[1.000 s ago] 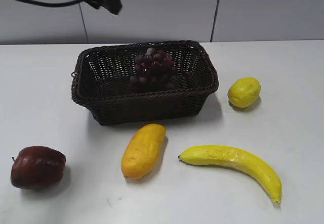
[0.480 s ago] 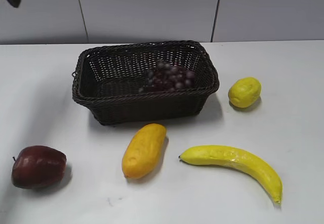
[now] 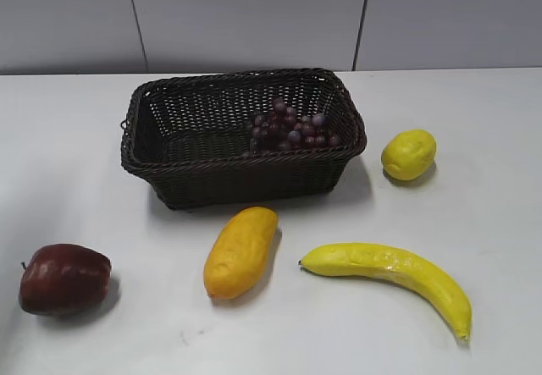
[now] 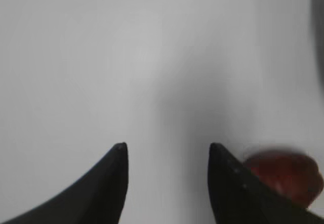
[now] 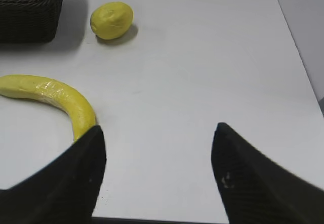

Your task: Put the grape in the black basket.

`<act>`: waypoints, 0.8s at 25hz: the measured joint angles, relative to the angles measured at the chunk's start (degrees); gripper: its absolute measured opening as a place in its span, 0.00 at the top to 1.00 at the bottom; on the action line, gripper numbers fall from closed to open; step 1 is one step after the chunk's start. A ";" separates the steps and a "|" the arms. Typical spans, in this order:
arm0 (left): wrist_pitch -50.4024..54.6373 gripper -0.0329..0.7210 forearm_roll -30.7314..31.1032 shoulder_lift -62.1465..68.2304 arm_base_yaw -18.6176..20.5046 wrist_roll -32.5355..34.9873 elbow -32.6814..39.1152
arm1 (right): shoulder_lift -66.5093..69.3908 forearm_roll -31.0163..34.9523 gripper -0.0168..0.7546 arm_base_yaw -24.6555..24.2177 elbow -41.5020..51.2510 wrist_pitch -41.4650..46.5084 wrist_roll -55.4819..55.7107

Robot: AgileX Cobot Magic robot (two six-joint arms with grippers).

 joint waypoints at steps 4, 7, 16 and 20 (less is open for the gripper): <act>0.01 0.33 1.08 -8.45 0.00 -0.06 11.29 | 0.00 0.00 0.33 0.00 0.00 0.00 0.00; 0.06 0.33 1.13 -15.21 0.00 -0.06 18.56 | 0.00 0.00 0.33 0.00 0.00 0.00 0.00; -2.56 0.33 0.52 -35.92 0.00 -0.12 34.24 | 0.00 0.00 0.33 0.00 0.00 0.00 0.00; -3.97 0.33 -0.97 -45.04 0.00 -0.67 39.10 | 0.00 0.00 0.33 0.00 0.00 0.00 0.00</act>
